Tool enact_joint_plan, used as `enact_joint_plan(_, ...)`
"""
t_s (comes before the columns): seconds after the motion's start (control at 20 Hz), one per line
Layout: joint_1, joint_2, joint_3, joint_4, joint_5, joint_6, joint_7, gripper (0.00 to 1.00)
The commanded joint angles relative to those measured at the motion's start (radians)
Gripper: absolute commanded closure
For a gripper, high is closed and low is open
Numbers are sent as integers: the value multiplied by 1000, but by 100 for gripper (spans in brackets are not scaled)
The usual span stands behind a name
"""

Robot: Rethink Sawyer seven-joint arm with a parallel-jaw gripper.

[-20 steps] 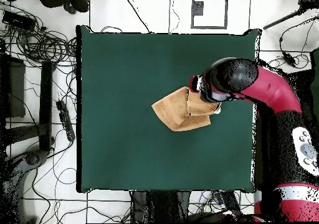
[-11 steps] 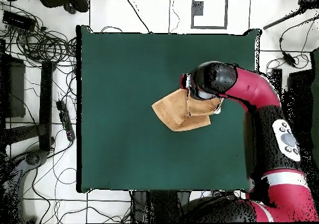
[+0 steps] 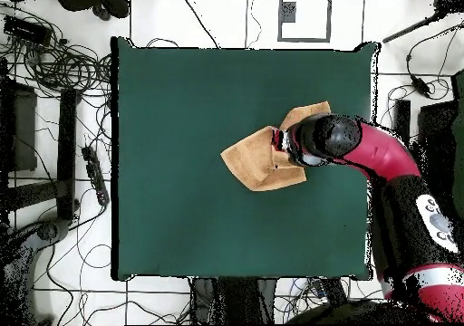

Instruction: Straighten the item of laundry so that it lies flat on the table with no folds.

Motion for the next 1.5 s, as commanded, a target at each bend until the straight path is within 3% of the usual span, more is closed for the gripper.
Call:
enact_joint_plan(0.05, 39, -1, 120, 212, 11, -57, -10, 0)
enact_joint_plan(0.35, 93, 25, 88, 232, 19, -230, 150, 0)
enact_joint_plan(0.6, 203, 46, 10, 181, 37, -283, 265, 0)
enact_joint_plan(0.9, 251, 136, -72, 135, 7, -288, 223, 0)
enact_joint_plan(1.05, 278, 158, -118, 143, -26, -352, 224, 0)
enact_joint_plan(1.15, 272, 137, -130, 176, -40, -392, 208, 0)
enact_joint_plan(1.4, 208, -4, -93, 228, 6, -196, 84, 0)
enact_joint_plan(1.5, 185, -12, -90, 221, -2, -168, 46, 0)
